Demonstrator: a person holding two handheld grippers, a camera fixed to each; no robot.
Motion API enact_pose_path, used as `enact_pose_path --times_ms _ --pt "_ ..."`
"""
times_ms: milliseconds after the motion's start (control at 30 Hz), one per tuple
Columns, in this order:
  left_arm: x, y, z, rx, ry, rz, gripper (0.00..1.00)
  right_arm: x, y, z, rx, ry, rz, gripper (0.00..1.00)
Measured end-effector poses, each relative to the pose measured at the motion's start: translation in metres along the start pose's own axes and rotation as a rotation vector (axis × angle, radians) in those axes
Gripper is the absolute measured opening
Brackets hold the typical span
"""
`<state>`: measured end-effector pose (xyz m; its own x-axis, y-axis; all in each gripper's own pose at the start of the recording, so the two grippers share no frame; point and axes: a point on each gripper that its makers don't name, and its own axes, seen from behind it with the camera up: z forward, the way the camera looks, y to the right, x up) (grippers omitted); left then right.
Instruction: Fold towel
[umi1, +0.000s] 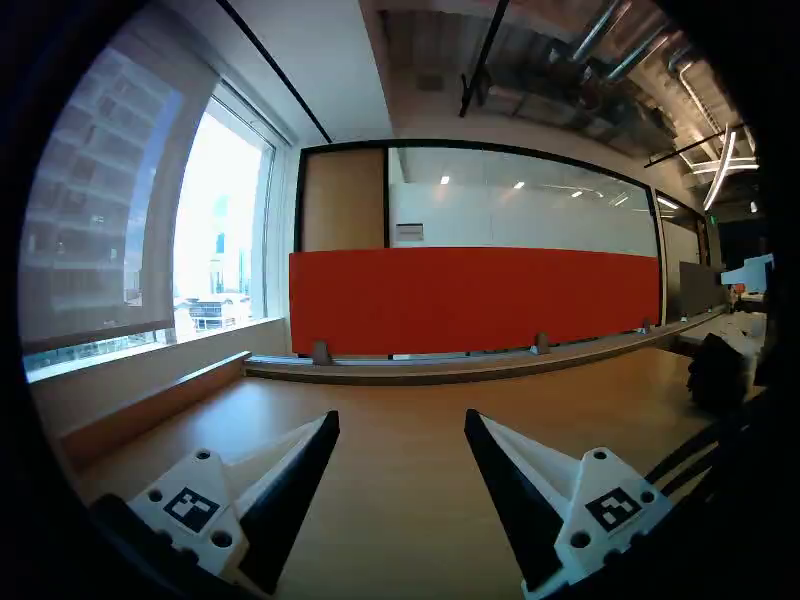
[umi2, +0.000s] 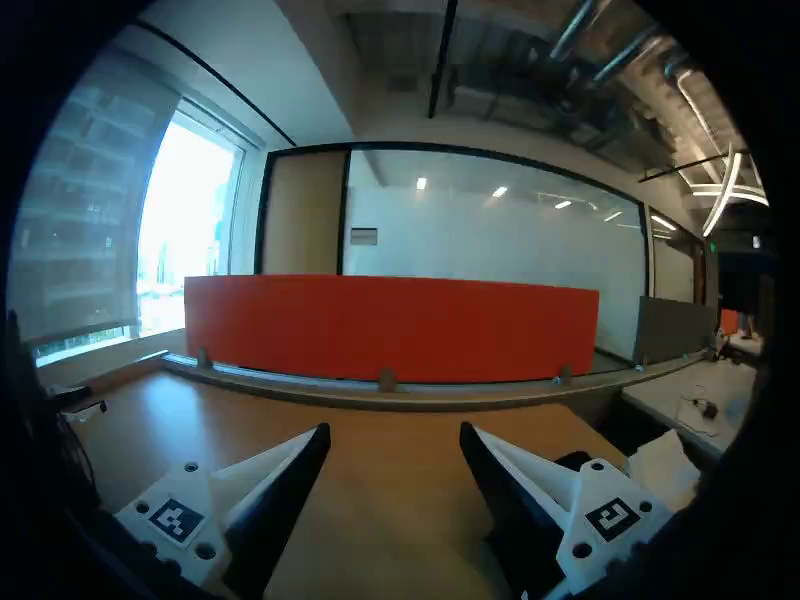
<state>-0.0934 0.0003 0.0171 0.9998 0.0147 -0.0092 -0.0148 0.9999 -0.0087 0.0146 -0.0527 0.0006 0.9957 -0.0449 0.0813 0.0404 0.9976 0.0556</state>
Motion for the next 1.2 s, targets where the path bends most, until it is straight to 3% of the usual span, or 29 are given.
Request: enact_pose_path --times_ms 500,1200 --pt "-0.03 -0.009 -0.002 0.012 0.029 -0.032 0.93 -0.016 -0.013 0.006 0.009 -0.001 -0.021 1.0" --pt "-0.052 -0.009 -0.003 0.022 0.012 -0.011 0.93 -0.025 -0.016 0.015 0.023 -0.002 -0.04 1.0"
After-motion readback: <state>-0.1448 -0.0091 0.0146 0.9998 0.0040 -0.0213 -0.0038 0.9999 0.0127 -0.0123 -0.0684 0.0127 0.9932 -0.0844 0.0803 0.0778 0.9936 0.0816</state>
